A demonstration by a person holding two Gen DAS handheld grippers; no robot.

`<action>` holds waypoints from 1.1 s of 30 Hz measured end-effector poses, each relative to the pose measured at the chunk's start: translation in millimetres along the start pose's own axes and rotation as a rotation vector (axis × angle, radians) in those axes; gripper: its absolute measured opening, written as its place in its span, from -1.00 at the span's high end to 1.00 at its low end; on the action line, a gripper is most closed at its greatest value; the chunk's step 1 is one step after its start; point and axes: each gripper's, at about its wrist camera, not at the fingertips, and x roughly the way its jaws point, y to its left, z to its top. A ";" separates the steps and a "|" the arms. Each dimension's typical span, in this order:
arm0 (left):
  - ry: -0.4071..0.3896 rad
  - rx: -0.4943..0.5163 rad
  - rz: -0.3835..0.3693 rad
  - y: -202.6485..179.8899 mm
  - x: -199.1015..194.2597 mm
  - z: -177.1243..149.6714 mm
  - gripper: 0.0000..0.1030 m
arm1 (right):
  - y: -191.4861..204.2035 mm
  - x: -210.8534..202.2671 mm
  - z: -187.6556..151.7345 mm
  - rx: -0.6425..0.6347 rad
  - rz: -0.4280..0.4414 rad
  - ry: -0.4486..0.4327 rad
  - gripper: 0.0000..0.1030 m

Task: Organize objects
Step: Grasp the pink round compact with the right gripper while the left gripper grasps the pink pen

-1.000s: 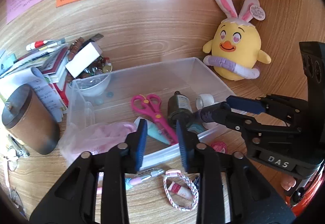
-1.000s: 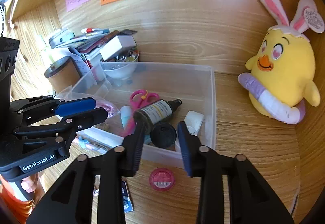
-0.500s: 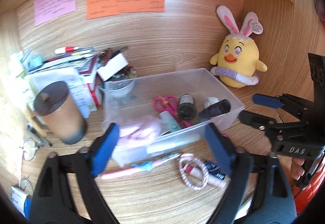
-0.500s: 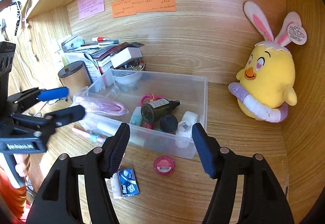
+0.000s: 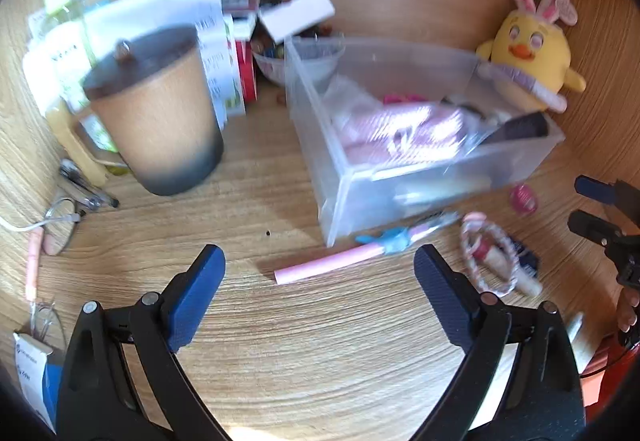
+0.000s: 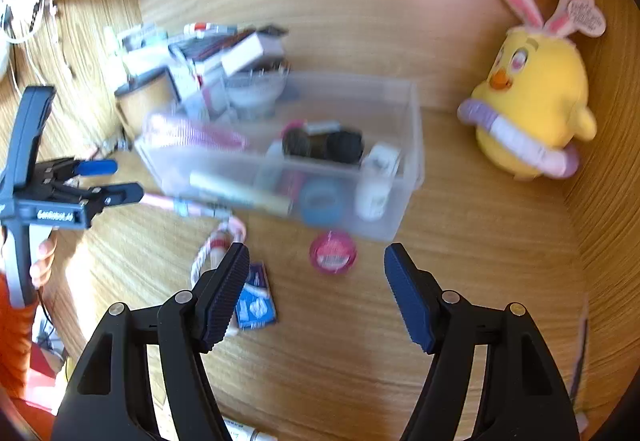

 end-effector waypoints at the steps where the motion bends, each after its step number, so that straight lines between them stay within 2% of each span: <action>1: 0.012 0.004 -0.007 -0.2 5.1 0.0 -0.87 | 1.1 3.9 -3.3 -0.003 0.000 0.015 -0.29; 6: 0.073 0.035 -0.075 -8.1 24.3 -0.7 -0.87 | -1.4 19.3 -11.7 0.012 -0.014 0.065 -0.29; 10: 0.111 0.056 -0.108 -15.4 32.2 -2.5 -0.87 | -5.4 28.0 -5.3 0.023 -0.028 0.081 -0.29; 11: 0.111 0.056 -0.116 -16.2 32.3 -3.1 -0.81 | -5.5 30.7 -3.2 0.023 -0.029 0.085 -0.27; 18: 0.099 0.081 -0.159 -23.3 17.7 -15.9 0.02 | -2.3 52.7 5.0 -0.009 -0.030 0.127 0.18; 21: 0.102 0.097 -0.175 -26.8 10.9 -24.7 0.24 | -2.2 57.9 7.9 -0.014 -0.029 0.131 0.34; 24: 0.115 0.129 -0.204 -33.0 5.9 -28.7 0.30 | -1.8 60.1 9.7 -0.019 -0.027 0.130 0.37; 27: 0.110 0.172 -0.170 -39.7 7.6 -27.3 0.30 | 0.1 59.3 8.5 -0.030 -0.031 0.122 0.37; 33: 0.100 0.211 -0.150 -58.1 17.8 -15.1 0.30 | 2.4 58.6 7.7 -0.033 -0.025 0.112 0.37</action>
